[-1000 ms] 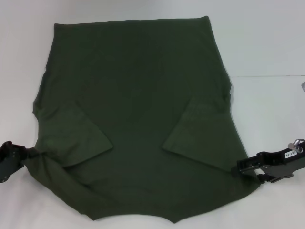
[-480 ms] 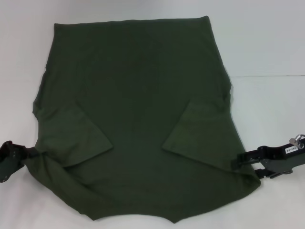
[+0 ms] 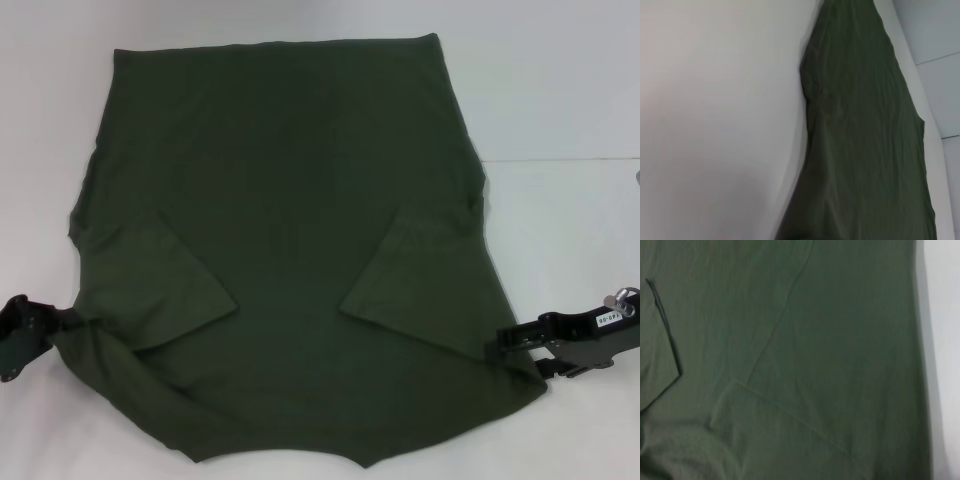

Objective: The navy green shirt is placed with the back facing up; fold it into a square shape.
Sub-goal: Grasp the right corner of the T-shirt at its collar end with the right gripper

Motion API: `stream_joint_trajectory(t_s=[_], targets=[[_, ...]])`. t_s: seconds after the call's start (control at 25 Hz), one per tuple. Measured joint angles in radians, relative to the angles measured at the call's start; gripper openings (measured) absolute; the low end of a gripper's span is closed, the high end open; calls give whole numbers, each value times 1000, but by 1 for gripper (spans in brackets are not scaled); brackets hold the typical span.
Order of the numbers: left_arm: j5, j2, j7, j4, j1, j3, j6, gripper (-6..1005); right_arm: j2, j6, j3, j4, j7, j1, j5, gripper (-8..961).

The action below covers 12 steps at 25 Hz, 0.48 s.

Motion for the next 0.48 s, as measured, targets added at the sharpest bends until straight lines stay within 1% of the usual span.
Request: stream_joint_trajectory(t_s=[0.24,0.48], targets=[[-1,-1,3,-5,-4,-4,0,16,-3,8,-7,-3,-4,1,0,945],[-3,0,6,-12,-7,-6,0,15,2,1,-11,3,-8,1,0,945]])
